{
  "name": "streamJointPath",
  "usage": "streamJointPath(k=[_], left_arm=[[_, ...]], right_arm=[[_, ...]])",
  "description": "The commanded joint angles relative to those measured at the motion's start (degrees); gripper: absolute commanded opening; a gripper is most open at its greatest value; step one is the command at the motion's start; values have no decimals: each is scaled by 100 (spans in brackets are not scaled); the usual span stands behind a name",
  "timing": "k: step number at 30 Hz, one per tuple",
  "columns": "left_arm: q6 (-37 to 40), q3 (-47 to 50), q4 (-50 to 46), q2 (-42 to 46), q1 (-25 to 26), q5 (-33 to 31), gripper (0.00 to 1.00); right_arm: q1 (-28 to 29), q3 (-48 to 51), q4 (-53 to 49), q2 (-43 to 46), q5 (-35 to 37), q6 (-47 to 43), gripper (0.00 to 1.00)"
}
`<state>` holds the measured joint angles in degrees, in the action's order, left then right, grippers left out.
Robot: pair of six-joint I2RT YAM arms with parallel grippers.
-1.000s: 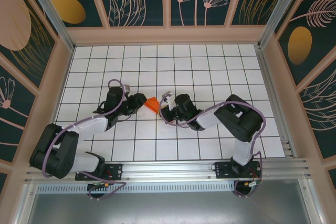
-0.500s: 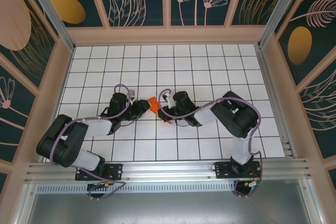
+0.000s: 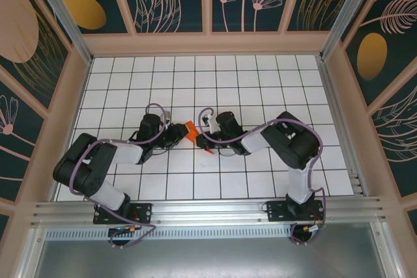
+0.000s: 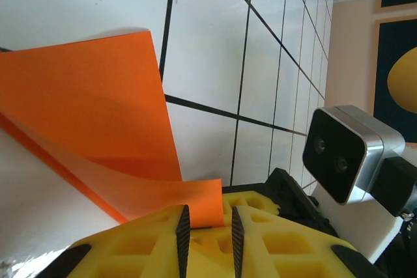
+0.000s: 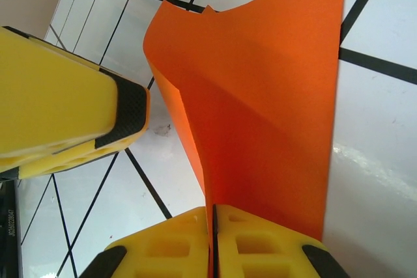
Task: Fold a paper plane with a square sheet of paper (pick it up from the middle)
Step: Fold the wing for the fifth time at the center of the table.
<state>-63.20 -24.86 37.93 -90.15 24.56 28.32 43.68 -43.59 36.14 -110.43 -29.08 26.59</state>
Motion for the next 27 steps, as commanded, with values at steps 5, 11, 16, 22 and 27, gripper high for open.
streamJointPath(k=[5,11,16,22,27], left_arm=[[152,-221,40,-255,32,43,25],[207,-280,-49,-413,36,32,23],[237,-350,-166,-476,36,-1,22],[270,-423,-310,-554,37,-21,21],[300,-439,-383,-599,32,-39,21]], right_arm=[[-107,-156,-98,-82,-239,247,14],[-151,-264,-230,-62,-386,364,15],[-158,-303,-350,27,-384,398,18],[-167,-325,-502,109,-316,419,22],[-167,-257,-514,236,-375,460,24]])
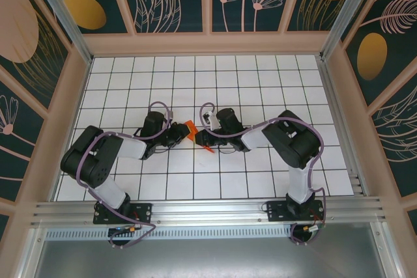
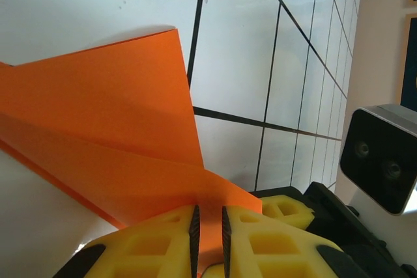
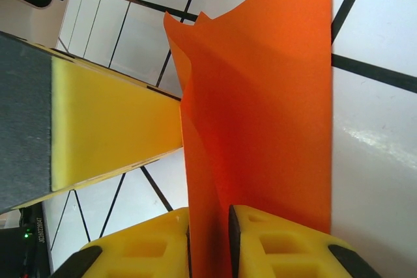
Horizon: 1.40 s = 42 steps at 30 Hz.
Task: Fold a paper plane with a square sheet of paper (pick it up from the middle)
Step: Fold the wing for the fifth time at the center of the table.
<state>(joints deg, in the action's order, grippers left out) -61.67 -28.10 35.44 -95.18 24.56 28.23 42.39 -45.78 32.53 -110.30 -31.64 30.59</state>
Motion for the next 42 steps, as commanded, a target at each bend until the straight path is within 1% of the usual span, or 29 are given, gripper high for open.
streamJointPath(k=[1,8,17,20,27,33,42], left_arm=[[155,-109,-134,-98,32,-29,21],[180,-108,-143,-70,36,-27,20],[206,-117,-143,6,33,32,20],[246,-92,-55,127,33,90,22],[331,41,49,371,39,153,24],[234,112,264,230,47,256,24],[198,92,366,10,102,297,23]], right_arm=[[-38,-27,-155,241,-124,76,24],[-38,182,-115,356,-109,175,22],[-38,219,-77,210,-132,234,7],[-38,251,-1,193,-180,301,5],[-51,210,-50,52,-200,536,4],[-47,232,-222,-39,118,675,4],[-71,108,-530,-153,204,749,5]])
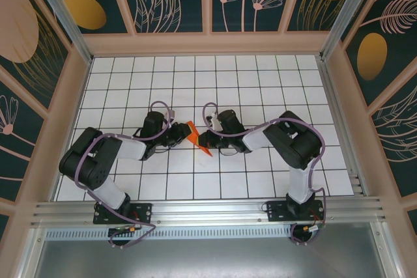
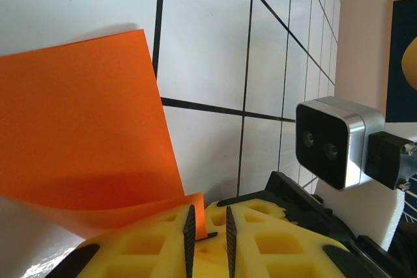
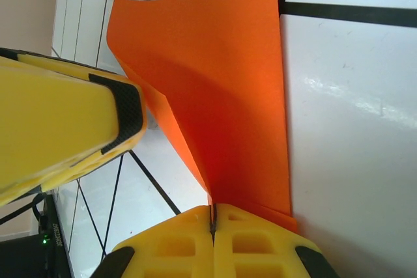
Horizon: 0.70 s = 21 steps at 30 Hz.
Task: Fold a paper plane with a square sheet of paper (pick it up from the middle)
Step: Fold the wing for the fifth time at the center of the table.
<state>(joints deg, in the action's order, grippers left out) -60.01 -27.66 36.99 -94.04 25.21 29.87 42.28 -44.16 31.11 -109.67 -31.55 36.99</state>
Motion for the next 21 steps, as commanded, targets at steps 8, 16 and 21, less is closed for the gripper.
streamJointPath(k=[8,16,21], left_arm=[[65,29,232,-258,52,100,21],[76,-85,171,-381,54,-159,19],[167,-177,-34,-570,50,-286,18]], right_arm=[[-170,-290,-650,-301,-155,269,7],[-177,-395,-734,-252,-355,182,11],[-176,-429,-801,-140,-375,26,18]])
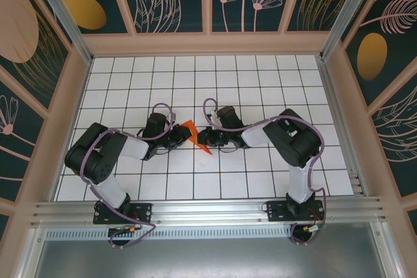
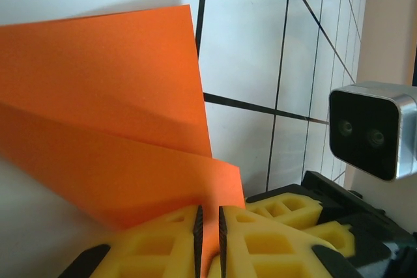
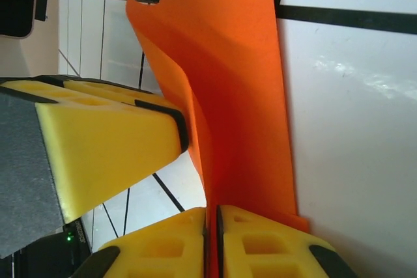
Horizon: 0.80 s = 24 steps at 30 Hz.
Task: Fold a paper plane with a square sheet of paper (pick it up from the middle)
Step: Fold the wing for the fifth time at the center of the table.
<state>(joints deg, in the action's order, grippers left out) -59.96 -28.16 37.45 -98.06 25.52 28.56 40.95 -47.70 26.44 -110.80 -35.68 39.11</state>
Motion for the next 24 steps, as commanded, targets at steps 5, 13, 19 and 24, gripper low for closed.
streamJointPath(k=[5,13,19,24], left_arm=[[154,-163,-235,-247,21,-215,17],[163,-242,-334,-309,17,-223,17],[180,-268,-378,-271,23,-205,17],[237,-346,-458,-178,22,-175,17]], right_arm=[[-18,-99,-610,247,188,-586,25],[95,-95,-1197,456,503,-1211,27],[97,14,-1161,442,571,-1189,24],[88,104,-991,336,633,-1104,15]])
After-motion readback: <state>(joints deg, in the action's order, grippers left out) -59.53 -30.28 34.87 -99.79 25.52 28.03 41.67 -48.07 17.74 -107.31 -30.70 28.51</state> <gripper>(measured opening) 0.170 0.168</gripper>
